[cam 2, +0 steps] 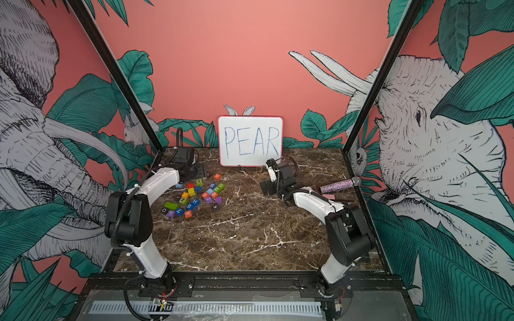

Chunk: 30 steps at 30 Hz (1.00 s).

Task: Spell the uppercase word “pear” with letter blocks
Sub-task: Pick up the letter block from the center of the board.

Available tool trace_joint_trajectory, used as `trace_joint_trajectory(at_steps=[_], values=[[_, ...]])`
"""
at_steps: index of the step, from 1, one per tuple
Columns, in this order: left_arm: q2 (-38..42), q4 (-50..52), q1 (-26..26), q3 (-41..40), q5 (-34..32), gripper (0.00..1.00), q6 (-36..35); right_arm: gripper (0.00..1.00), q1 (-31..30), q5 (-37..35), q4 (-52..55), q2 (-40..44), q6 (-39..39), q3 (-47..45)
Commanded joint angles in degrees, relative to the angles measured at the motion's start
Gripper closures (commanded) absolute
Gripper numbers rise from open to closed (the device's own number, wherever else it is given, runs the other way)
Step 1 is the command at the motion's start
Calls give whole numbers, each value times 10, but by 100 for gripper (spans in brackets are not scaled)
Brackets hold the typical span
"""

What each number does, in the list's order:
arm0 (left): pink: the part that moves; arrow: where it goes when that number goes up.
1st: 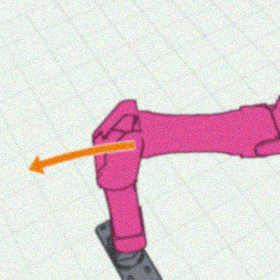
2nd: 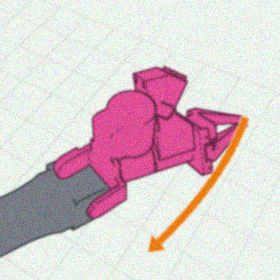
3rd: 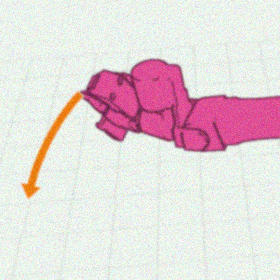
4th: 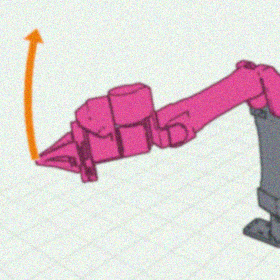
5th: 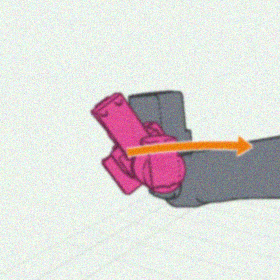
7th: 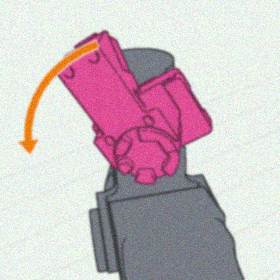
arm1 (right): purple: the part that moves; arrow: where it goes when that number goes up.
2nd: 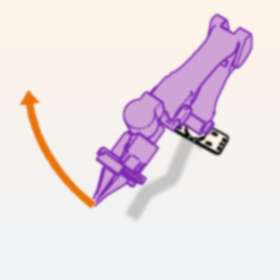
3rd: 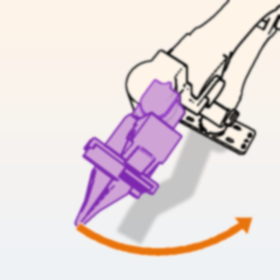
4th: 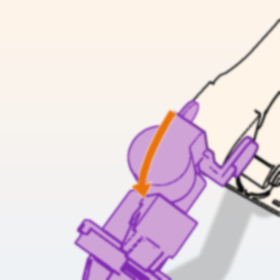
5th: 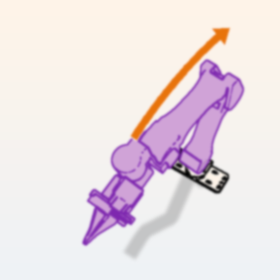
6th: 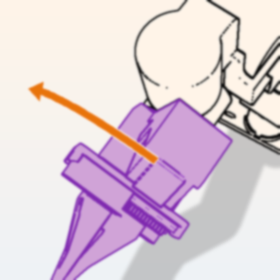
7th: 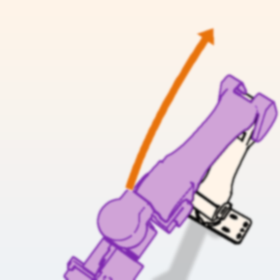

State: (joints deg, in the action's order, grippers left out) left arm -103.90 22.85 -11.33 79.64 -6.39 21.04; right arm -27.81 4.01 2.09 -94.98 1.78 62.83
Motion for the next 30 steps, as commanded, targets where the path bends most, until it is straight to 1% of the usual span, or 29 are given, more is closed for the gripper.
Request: trace_joint_trajectory(at_steps=[1,3,5,7,11,12,15,20,30], values=[[-37,72,-10,63,-1,24,69,1,-8,58,22,-28,-29,44],[-73,98,-11,105,-1,28,85,1,-19,63,18,-53,-42,70],[-99,102,-10,129,4,32,93,1,-31,66,-9,-76,-49,84],[-119,104,-11,150,7,33,100,1,-43,74,-28,-101,-58,105],[-156,118,-11,195,2,38,105,1,-64,88,-21,-152,-79,182],[-166,121,-11,206,2,40,107,1,-67,94,-20,-162,-83,196],[-193,128,-11,233,7,42,112,1,-69,105,-10,-187,-85,229],[-224,144,-10,257,0,45,123,1,-70,110,-5,-206,-85,246],[-251,144,0,271,-6,45,124,1,-69,103,12,-225,-82,252]])
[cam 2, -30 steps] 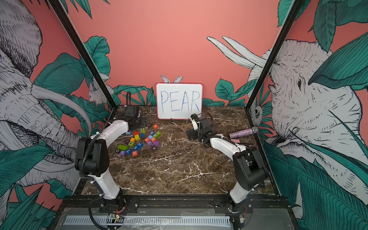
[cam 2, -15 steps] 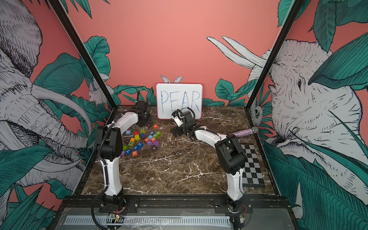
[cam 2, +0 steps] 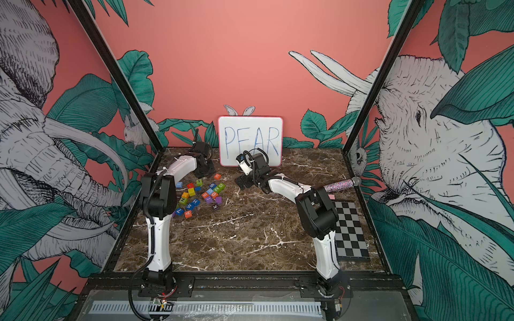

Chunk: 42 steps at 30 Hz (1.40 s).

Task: Spell the uppercase word “pear” with letter blocks
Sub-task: Pick up the letter block from the center of the board.

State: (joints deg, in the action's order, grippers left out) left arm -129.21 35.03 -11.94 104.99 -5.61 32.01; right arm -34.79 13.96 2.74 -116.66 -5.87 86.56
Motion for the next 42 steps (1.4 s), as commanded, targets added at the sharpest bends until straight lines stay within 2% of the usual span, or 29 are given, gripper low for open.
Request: trace_joint_trajectory(at_steps=[1,19,33,42], values=[[1,23,7,18,-16,45,13,1,1,4,5,-11,-4,16],[-43,37,4,51,-14,46,-1,1,0,13,4,-24,9,10],[-25,39,3,23,-36,61,-21,1,0,13,-7,-25,17,-6],[-30,33,3,25,-44,63,-33,1,1,23,-16,-18,24,-20]])
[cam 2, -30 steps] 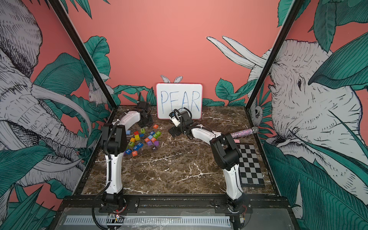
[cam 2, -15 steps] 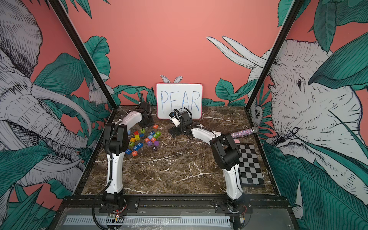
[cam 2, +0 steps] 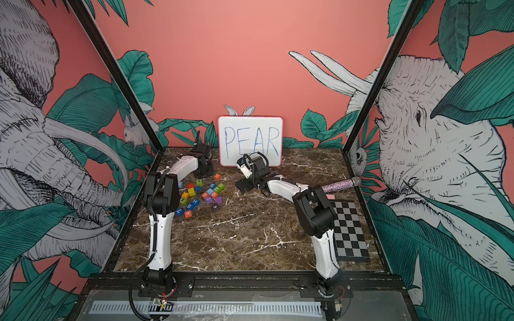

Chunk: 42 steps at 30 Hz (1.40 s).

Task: Spell the uppercase word “pear” with letter blocks
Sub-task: Pick up the letter block from the center of the board, then place the letter block at the center of the board.

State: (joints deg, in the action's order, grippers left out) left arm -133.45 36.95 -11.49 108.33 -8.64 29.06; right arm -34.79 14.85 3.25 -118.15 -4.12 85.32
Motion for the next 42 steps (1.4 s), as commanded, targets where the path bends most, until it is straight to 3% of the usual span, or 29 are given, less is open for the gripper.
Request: trace_joint_trajectory(at_steps=[1,11,21,26,34,42], values=[[12,14,-1,-7,-15,64,-5,1,1,15,-21,-4,8,-9],[51,-4,-16,-30,-15,76,-12,1,0,-9,-54,15,44,-23],[132,-23,-52,-80,-5,76,-5,1,-2,-83,-83,81,12,-114],[155,-37,-83,-105,2,76,8,1,-2,-84,-93,101,26,-167],[116,-46,-146,-76,18,76,23,1,-1,-116,-154,115,41,-234],[59,-48,-176,-39,19,76,38,1,-1,-106,-211,87,68,-240]])
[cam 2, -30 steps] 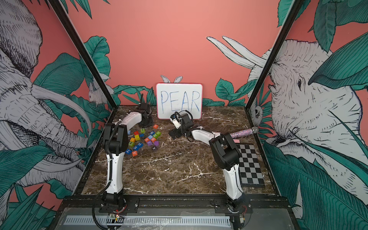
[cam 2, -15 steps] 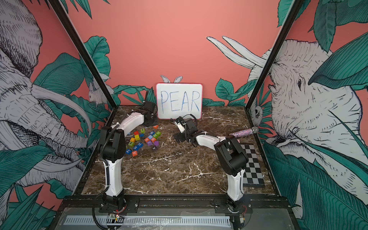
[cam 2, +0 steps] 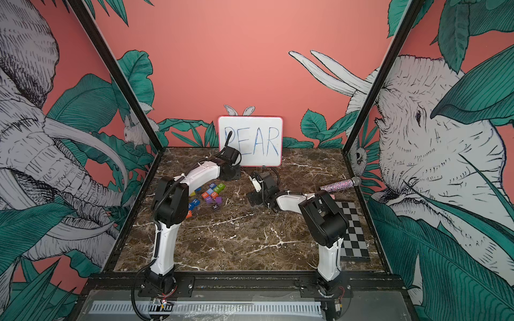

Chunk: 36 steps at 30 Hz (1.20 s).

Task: Spell the uppercase word “pear” with letter blocks
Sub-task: Place the letter block at the center of the board.

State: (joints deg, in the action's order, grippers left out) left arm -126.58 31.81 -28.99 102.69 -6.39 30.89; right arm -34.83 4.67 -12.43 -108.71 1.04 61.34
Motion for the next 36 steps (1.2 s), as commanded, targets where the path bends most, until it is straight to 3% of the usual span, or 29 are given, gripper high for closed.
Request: trace_joint_trajectory(at_steps=[1,8,16,36], values=[[-14,1,-2,18,-4,76,21,1,-1,-3,-64,-12,17,1],[-43,-6,-6,22,-2,77,29,1,10,34,-42,-57,38,60],[-59,-5,-9,31,0,76,27,1,23,46,-63,-56,61,47],[-72,7,-16,53,0,62,6,1,26,45,-72,-57,68,40]])
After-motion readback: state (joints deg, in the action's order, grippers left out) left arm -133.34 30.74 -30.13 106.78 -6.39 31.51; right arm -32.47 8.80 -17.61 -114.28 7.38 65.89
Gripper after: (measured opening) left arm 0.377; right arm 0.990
